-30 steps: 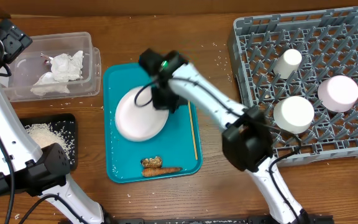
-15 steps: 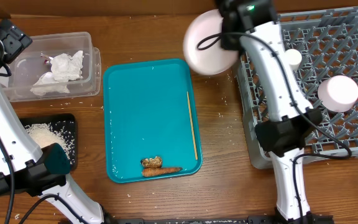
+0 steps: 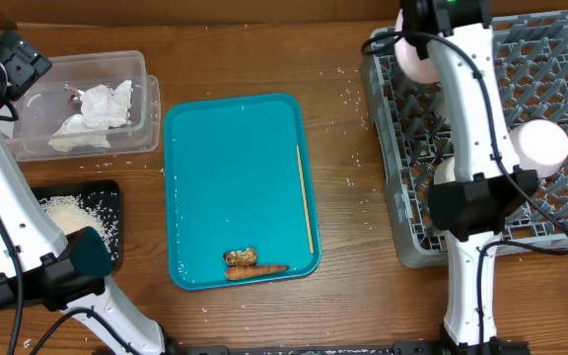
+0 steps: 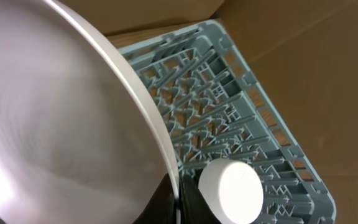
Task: Sort waste into correct bins and load items into the dishwasher
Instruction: 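Lift the plate and place it upright in the dish rack, then move the right gripper to the wooden skewer and grasp it, then carry the skewer to the dish rack and insert it, then release the skewer and raise the right gripper from the rack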
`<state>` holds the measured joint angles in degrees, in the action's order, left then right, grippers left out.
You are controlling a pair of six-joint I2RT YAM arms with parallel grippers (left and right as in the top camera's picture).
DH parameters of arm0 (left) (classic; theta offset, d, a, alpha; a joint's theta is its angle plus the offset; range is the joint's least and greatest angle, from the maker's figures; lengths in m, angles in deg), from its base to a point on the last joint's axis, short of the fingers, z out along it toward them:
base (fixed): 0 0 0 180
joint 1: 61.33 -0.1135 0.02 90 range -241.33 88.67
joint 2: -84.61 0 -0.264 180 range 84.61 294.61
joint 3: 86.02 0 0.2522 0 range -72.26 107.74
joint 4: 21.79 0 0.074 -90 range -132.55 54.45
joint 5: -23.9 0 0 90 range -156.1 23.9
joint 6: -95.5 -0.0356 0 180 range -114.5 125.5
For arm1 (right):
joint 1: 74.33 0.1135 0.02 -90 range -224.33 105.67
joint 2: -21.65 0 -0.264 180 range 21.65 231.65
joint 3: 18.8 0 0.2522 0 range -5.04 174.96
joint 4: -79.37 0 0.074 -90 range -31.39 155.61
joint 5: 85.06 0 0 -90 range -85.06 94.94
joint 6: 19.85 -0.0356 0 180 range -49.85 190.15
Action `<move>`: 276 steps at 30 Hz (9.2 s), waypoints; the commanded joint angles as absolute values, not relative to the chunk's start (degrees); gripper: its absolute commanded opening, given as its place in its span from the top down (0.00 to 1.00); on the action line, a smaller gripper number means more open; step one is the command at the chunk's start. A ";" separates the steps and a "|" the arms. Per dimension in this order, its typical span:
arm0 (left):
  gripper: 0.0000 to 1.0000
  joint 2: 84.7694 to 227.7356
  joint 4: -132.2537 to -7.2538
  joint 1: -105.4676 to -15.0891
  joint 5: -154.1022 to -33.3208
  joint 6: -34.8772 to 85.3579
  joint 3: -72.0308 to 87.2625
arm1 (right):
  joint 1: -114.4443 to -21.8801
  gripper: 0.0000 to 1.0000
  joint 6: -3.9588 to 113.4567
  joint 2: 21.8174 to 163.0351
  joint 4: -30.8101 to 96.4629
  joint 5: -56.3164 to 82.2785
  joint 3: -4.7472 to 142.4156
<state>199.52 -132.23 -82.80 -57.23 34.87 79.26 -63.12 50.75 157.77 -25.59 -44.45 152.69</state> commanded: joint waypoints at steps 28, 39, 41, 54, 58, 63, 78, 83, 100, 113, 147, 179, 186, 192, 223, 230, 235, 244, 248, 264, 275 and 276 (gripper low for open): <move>0.00 199.69 -132.34 -82.58 -56.69 33.78 79.24 | -63.04 0.96 49.15 160.59 -22.92 -41.50 150.59; 0.00 199.69 -132.34 -82.58 -56.69 33.78 79.24 | -60.55 0.96 49.18 160.61 -22.57 -41.50 147.75; 0.00 199.69 -132.34 -82.58 -56.69 33.78 79.24 | -59.76 0.94 49.39 160.59 -22.53 -41.50 147.75; 0.00 199.69 -132.34 -82.58 -56.69 33.78 79.24 | -58.53 0.00 48.91 157.88 -27.99 -30.15 152.60; 0.00 199.69 -132.34 -82.65 -56.69 33.78 79.24 | -58.53 0.00 48.96 154.31 -29.45 -19.57 156.49; 0.00 199.69 -132.34 -82.65 -56.69 33.78 79.24 | -58.53 0.00 48.98 147.52 -29.24 -6.57 160.38; 0.00 199.69 -132.34 -82.65 -56.69 33.78 79.24 | -53.31 0.24 48.96 142.31 -29.70 20.90 151.53; 0.00 199.69 -132.34 -82.63 -56.69 33.78 79.24 | -47.69 0.25 48.94 142.31 -28.54 15.35 138.94; 0.00 199.69 -132.34 -82.63 -56.69 33.78 79.24 | -34.84 0.34 33.88 142.31 -2.48 6.87 96.63; 0.00 199.69 -132.34 -82.63 -56.69 33.78 79.24 | -33.55 0.34 32.17 142.34 5.76 2.65 88.01; 0.00 199.69 -132.34 -82.58 -56.69 33.78 79.24 | -33.44 0.34 34.79 146.21 8.97 -0.01 87.95; 0.00 199.69 -132.34 -82.58 -56.69 33.78 79.24 | -37.05 0.96 36.11 148.81 -13.37 0.03 111.58; 0.00 199.69 -132.34 -82.58 -56.69 33.78 79.24 | -45.03 0.96 49.74 145.09 -22.13 0.05 128.36; 0.00 199.69 -132.34 -82.58 -56.69 33.78 79.24 | -53.18 0.96 58.73 143.78 -28.54 0.01 133.65; 0.00 199.69 -132.34 -82.58 -56.69 33.78 79.24 | -66.10 0.96 78.51 144.06 -30.92 8.88 117.85; 0.00 199.69 -132.34 -82.58 -56.69 33.78 79.24 | -66.10 0.96 78.09 144.06 -30.02 8.88 117.26; 0.00 199.69 -132.34 -82.58 -56.69 33.78 79.24 | -66.16 0.96 77.66 144.09 -26.99 8.90 113.28; 0.00 199.69 -132.34 -82.58 -56.69 33.78 79.24 | -66.23 0.96 77.04 144.09 -25.52 7.48 110.66; 0.00 199.69 -132.34 -82.58 -56.69 33.78 79.24 | -66.27 0.96 75.88 144.09 -25.28 4.80 110.66; 0.00 199.69 -132.34 -82.58 -56.69 33.78 79.24 | -66.95 0.74 74.38 144.09 -24.65 5.30 110.66; 0.00 199.69 -132.34 -82.58 -56.69 33.78 79.24 | -66.71 0.72 74.49 143.56 -30.00 21.28 114.77; 0.00 199.69 -132.34 -82.58 -56.69 33.78 79.24 | -66.47 0.72 74.53 143.17 -30.29 23.11 115.31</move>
<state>199.52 -132.23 -82.80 -57.25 34.87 79.26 -66.73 74.64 144.52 -29.91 14.19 111.99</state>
